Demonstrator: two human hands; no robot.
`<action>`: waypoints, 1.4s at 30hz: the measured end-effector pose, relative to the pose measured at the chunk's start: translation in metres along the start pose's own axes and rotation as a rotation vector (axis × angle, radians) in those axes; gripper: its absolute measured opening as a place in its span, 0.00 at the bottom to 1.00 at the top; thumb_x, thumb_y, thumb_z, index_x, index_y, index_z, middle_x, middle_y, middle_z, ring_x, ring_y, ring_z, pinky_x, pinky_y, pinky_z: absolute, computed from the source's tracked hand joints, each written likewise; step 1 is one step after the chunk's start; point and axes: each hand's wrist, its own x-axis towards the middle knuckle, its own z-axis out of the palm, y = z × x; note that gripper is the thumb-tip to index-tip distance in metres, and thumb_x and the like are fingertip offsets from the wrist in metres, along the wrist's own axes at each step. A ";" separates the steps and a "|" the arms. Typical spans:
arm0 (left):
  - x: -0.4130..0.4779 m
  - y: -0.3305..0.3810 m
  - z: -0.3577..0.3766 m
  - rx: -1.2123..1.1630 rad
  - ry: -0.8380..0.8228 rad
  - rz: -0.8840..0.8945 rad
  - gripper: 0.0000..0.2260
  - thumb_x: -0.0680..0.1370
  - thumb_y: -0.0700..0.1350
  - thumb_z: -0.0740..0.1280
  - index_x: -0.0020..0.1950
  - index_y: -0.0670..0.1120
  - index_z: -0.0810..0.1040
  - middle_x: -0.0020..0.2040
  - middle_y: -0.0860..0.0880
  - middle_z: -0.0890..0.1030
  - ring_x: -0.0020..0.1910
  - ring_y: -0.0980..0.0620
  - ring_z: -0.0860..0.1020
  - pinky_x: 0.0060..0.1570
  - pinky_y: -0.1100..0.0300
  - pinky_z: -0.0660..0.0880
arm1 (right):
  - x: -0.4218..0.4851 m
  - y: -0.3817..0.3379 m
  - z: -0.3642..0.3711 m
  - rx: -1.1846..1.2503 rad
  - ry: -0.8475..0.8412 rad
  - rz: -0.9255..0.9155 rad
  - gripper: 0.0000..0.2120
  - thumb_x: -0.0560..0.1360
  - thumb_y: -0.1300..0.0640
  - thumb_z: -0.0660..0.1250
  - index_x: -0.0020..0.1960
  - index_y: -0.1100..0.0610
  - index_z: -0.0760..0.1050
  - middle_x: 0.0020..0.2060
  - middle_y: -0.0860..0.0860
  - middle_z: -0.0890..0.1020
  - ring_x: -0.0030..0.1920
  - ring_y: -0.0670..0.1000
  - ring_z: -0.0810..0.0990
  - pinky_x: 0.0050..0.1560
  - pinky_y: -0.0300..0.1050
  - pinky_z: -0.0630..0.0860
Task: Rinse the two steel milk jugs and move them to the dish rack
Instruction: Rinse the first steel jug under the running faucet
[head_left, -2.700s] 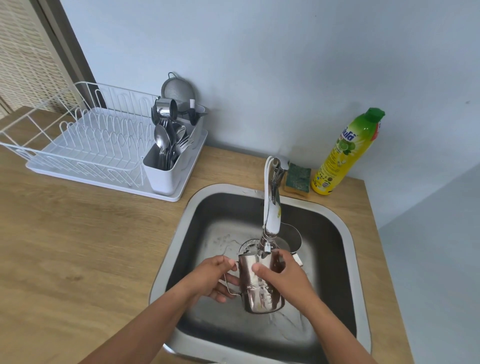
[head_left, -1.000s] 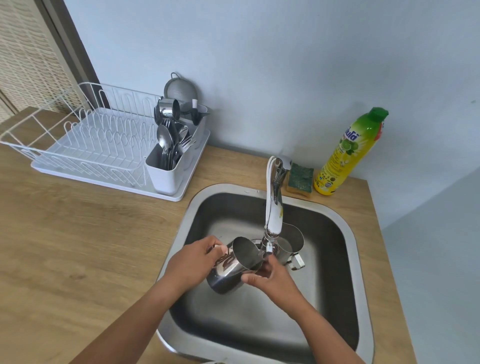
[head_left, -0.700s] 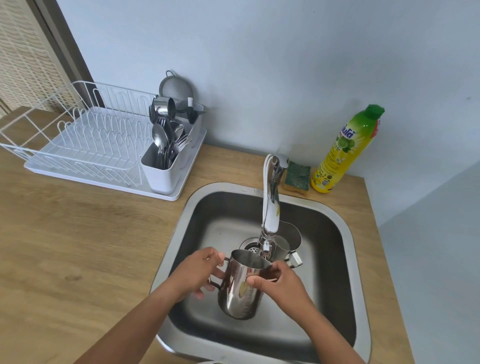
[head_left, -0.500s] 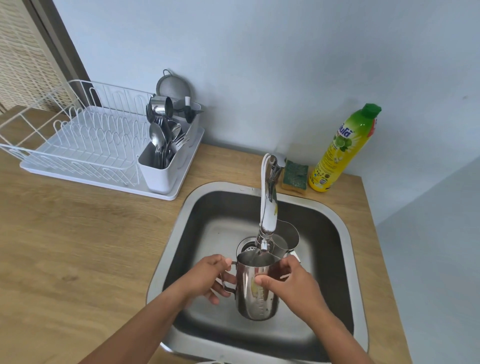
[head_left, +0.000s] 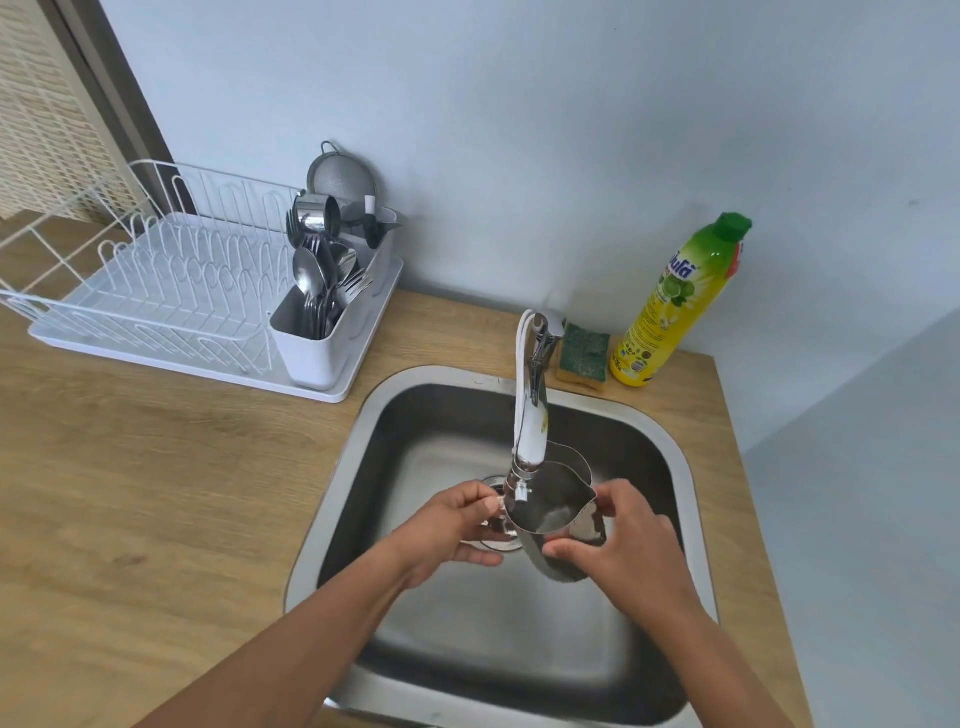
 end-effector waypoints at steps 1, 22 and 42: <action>0.001 0.001 0.000 -0.006 0.011 0.022 0.04 0.82 0.43 0.62 0.50 0.44 0.75 0.51 0.43 0.81 0.53 0.45 0.82 0.48 0.51 0.83 | 0.001 -0.001 0.000 0.005 0.013 -0.001 0.34 0.59 0.36 0.78 0.59 0.45 0.69 0.56 0.43 0.79 0.54 0.49 0.75 0.51 0.40 0.70; -0.025 0.008 -0.037 0.410 0.437 0.335 0.07 0.79 0.46 0.67 0.44 0.57 0.82 0.53 0.58 0.83 0.53 0.55 0.81 0.48 0.56 0.82 | 0.033 -0.025 0.053 0.381 -0.139 0.093 0.31 0.62 0.56 0.82 0.57 0.41 0.68 0.52 0.44 0.83 0.54 0.47 0.82 0.57 0.49 0.79; -0.040 -0.003 -0.037 0.553 0.370 -0.004 0.09 0.81 0.53 0.60 0.45 0.52 0.76 0.44 0.52 0.86 0.40 0.48 0.84 0.32 0.60 0.74 | 0.001 -0.009 0.060 0.522 -0.312 0.172 0.28 0.55 0.42 0.78 0.54 0.47 0.79 0.46 0.44 0.87 0.49 0.43 0.85 0.59 0.51 0.80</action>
